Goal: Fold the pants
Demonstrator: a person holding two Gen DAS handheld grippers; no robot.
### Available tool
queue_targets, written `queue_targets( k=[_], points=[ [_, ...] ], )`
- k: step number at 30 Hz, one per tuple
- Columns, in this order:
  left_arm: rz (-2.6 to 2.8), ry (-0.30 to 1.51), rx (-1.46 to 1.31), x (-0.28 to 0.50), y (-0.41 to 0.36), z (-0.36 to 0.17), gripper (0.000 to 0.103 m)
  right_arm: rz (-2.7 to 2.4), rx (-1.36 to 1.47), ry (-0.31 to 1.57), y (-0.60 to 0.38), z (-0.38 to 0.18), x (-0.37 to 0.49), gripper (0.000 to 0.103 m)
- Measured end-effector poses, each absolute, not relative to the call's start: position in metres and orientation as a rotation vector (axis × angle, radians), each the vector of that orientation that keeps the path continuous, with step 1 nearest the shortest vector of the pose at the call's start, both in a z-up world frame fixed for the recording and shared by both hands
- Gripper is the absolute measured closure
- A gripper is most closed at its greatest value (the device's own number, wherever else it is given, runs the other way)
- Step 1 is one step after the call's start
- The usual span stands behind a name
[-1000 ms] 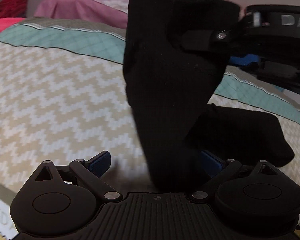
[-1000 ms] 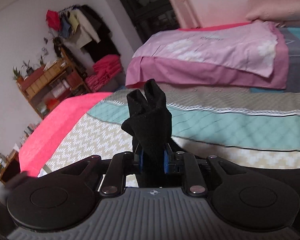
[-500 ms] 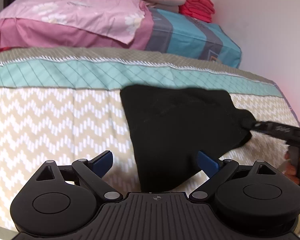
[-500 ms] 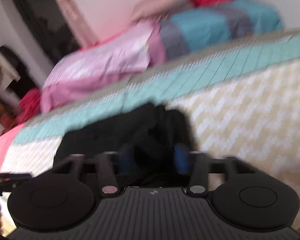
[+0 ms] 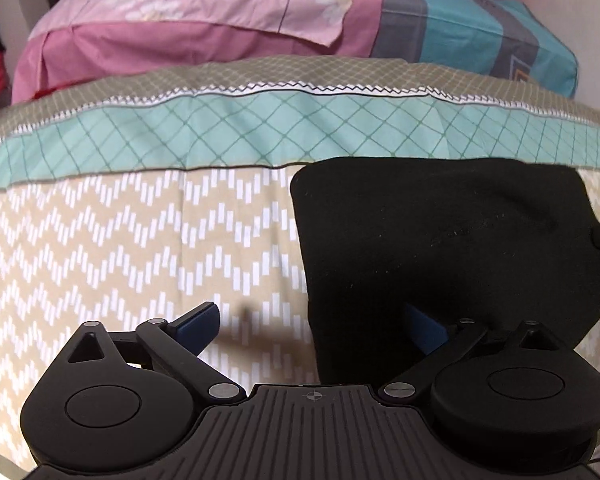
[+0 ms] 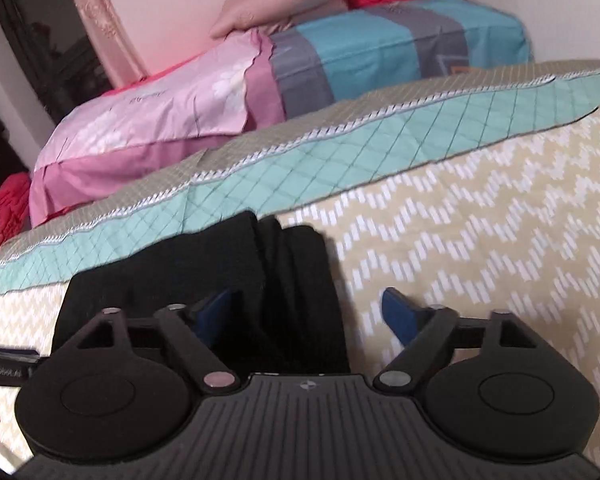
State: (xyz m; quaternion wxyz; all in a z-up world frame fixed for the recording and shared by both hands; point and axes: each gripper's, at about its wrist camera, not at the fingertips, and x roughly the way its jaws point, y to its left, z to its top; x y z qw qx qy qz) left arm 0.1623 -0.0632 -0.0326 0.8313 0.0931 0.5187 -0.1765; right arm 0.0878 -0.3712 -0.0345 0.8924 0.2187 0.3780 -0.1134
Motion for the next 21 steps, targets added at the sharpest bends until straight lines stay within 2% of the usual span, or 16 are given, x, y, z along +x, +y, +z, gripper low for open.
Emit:
queue_targets(
  k=[5,15,16,18,19,20,21],
  points=[
    [-0.385,1.087,0.24,0.165,-0.069,-0.033,0.0,-0.15,0.568,0.828,-0.377,-0.038,0.088,0.008],
    [-0.435,1.096,0.187,0.172,-0.07,-0.04,0.0,-0.033,0.697,0.863,-0.383,-0.049,0.087,0.005],
    [-0.457,1.112,0.149,0.174,-0.069,-0.044,0.0,-0.015,0.708,0.864,-0.382,-0.05,0.087,0.006],
    [-0.523,1.166,0.047,0.18,-0.065,-0.056,0.0,-0.023,0.665,0.866,-0.376,-0.051,0.087,0.017],
    [-0.564,1.211,-0.033,0.184,-0.062,-0.063,0.0,-0.031,0.64,0.864,-0.374,-0.05,0.087,0.028],
    [-0.608,1.261,-0.132,0.189,-0.058,-0.07,0.0,-0.006,0.653,0.859,-0.375,-0.049,0.085,0.047],
    [-0.645,1.272,-0.228,0.19,-0.054,-0.072,0.0,0.024,0.7,0.858,-0.378,-0.048,0.083,0.049]
  ],
)
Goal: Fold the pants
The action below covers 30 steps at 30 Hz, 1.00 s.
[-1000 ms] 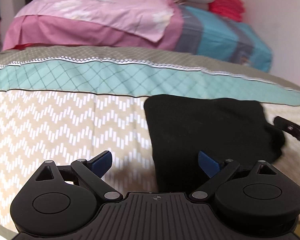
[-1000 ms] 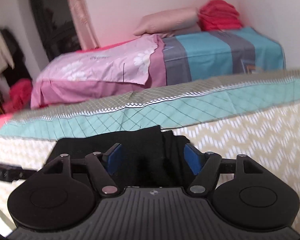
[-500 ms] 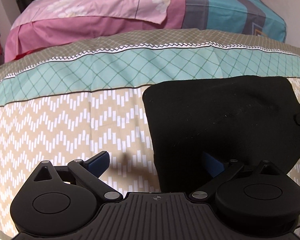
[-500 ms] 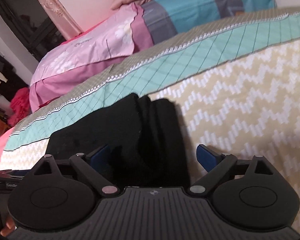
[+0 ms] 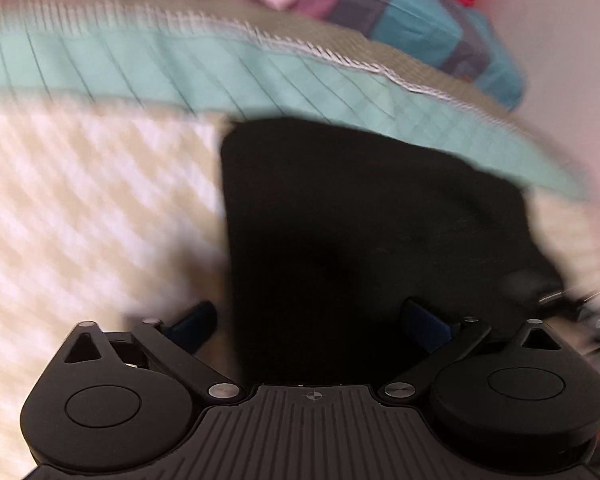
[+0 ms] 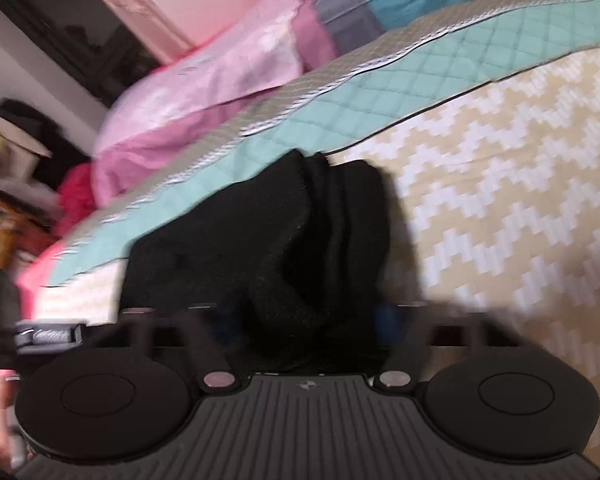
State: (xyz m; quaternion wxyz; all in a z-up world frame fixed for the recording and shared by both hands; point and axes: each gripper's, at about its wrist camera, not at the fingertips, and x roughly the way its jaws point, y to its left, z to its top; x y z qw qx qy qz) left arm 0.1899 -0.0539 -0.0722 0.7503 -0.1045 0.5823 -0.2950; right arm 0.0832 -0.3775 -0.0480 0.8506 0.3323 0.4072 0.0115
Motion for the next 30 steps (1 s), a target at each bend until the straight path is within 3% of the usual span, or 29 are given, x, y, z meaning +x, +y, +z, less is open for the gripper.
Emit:
queue_targets(
  k=[2,13,16,20,22,25,30],
  points=[
    [-0.672,1.256,-0.28,0.185,-0.055,-0.063,0.0,0.043,0.695,0.846,-0.376,-0.039,0.079,0.053],
    [-0.811,1.022,-0.053,0.066,-0.065,0.058,0.0,0.113,0.817,0.711,-0.383,0.039,-0.038,0.053],
    [-0.801,1.059,0.007,0.029,-0.065,0.048,0.0,0.052,0.833,0.756,-0.381,0.025,-0.078,0.046],
    [-0.693,1.175,0.207,0.004,-0.085,-0.015,0.0,-0.139,0.83,0.917,-0.384,-0.033,-0.101,0.036],
    [-0.629,1.195,0.254,-0.002,-0.086,-0.036,0.0,-0.13,0.88,0.842,-0.389,-0.034,-0.12,0.035],
    [-0.601,1.222,0.182,-0.005,-0.07,-0.028,0.0,-0.184,0.775,0.836,-0.388,-0.022,-0.134,0.023],
    [-0.515,1.155,0.227,-0.02,-0.041,-0.002,0.0,-0.289,0.819,0.809,-0.395,-0.014,-0.162,0.02]
  ],
)
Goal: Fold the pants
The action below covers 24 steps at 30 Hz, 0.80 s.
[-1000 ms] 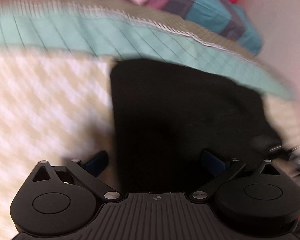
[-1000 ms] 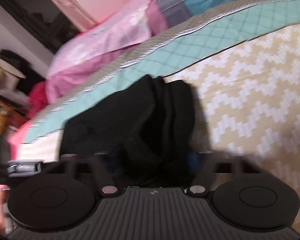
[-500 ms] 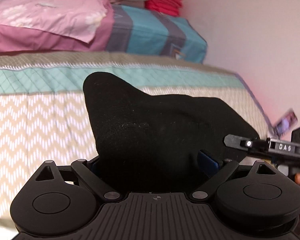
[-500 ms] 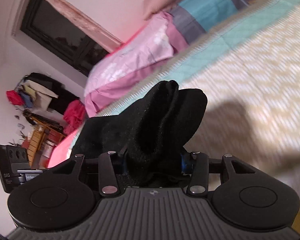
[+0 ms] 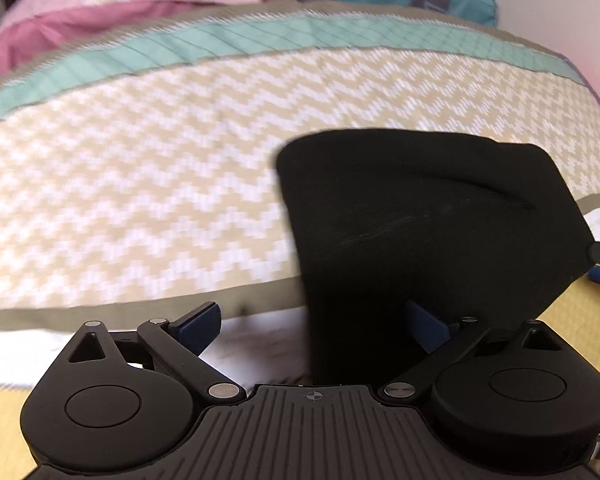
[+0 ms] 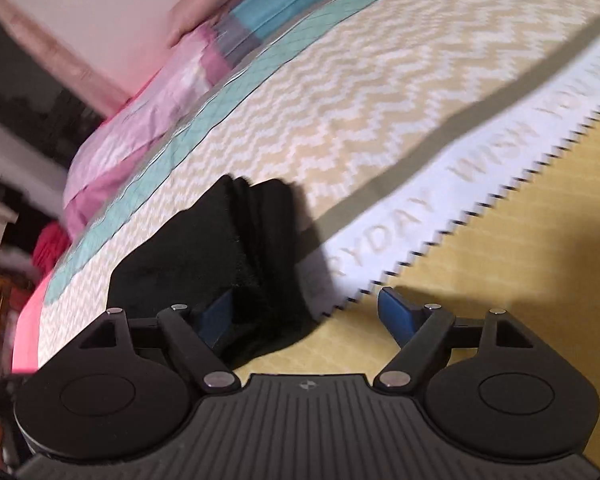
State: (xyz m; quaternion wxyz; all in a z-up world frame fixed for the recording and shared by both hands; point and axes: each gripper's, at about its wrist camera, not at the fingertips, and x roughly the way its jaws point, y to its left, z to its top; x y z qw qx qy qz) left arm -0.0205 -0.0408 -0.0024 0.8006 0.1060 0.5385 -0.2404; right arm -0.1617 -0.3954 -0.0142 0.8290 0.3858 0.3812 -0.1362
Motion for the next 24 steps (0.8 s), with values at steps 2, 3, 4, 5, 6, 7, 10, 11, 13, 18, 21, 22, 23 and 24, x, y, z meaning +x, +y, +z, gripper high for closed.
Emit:
queue_targets(
  k=[2,3,4,5,6,7,10,11,13,18,21,22,23,24],
  points=[
    [-0.459,1.135,0.236,-0.027,-0.026,0.009,0.0,-0.422,0.793,0.823,-0.393,-0.013,-0.172,0.019],
    [-0.427,1.128,0.246,-0.03,-0.018,0.014,0.0,-0.475,0.778,0.838,-0.392,-0.013,-0.176,0.019],
    [-0.396,1.121,0.26,-0.033,-0.014,0.018,0.0,-0.52,0.769,0.855,-0.392,-0.012,-0.181,0.019],
    [-0.37,1.116,0.278,-0.039,-0.009,0.019,0.0,-0.543,0.759,0.867,-0.388,-0.01,-0.186,0.019],
    [-0.35,1.113,0.303,-0.045,-0.006,0.019,0.0,-0.539,0.743,0.873,-0.382,-0.008,-0.191,0.019],
    [-0.333,1.108,0.336,-0.053,-0.007,0.018,0.0,-0.521,0.719,0.88,-0.373,-0.005,-0.194,0.019],
    [-0.295,1.091,0.416,-0.069,-0.015,0.012,0.0,-0.461,0.565,0.925,-0.332,0.005,-0.19,0.017],
    [-0.299,1.089,0.427,-0.073,-0.016,0.01,0.0,-0.44,0.5,0.939,-0.316,0.007,-0.185,0.015],
    [-0.326,1.099,0.434,-0.08,-0.019,0.007,0.0,-0.393,0.383,0.96,-0.289,0.01,-0.177,0.015],
    [-0.348,1.094,0.46,-0.091,-0.03,0.003,0.0,-0.336,0.258,0.962,-0.253,0.018,-0.172,0.013],
    [-0.348,1.087,0.468,-0.095,-0.032,0.005,0.0,-0.325,0.264,0.965,-0.251,0.017,-0.174,0.013],
    [-0.355,1.086,0.464,-0.094,-0.032,0.006,0.0,-0.326,0.263,0.968,-0.251,0.017,-0.174,0.013],
    [-0.359,1.086,0.46,-0.094,-0.032,0.007,0.0,-0.33,0.262,0.971,-0.251,0.015,-0.175,0.013],
    [-0.36,1.087,0.457,-0.095,-0.032,0.007,0.0,-0.333,0.264,0.975,-0.252,0.014,-0.175,0.013]
  ],
)
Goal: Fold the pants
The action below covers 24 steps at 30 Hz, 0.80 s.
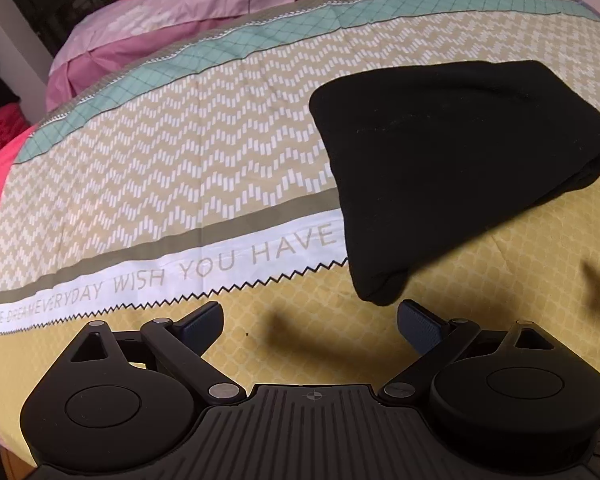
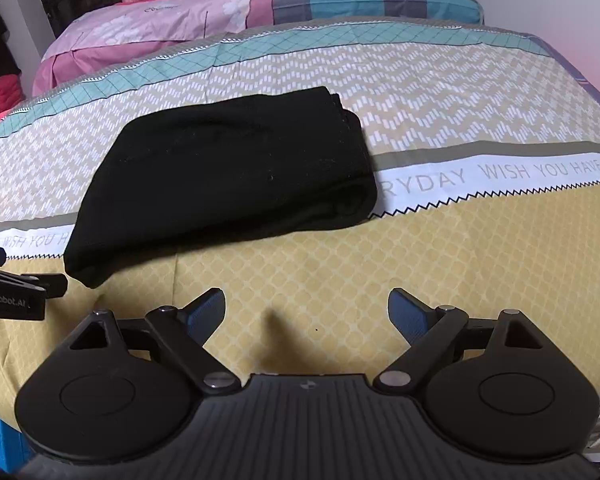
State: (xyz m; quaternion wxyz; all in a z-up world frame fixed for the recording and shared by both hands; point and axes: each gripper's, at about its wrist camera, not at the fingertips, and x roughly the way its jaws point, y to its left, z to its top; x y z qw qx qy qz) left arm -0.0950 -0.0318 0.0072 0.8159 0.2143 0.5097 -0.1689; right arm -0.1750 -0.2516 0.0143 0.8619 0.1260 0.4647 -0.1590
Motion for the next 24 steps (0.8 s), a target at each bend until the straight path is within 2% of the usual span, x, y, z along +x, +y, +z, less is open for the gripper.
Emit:
queue_targets(
  k=[24],
  points=[
    [-0.39,1.096,0.425,-0.092,-0.036,0.007,0.0,-0.328,0.291,1.02,-0.244,0.007,-0.175,0.012]
  ],
)
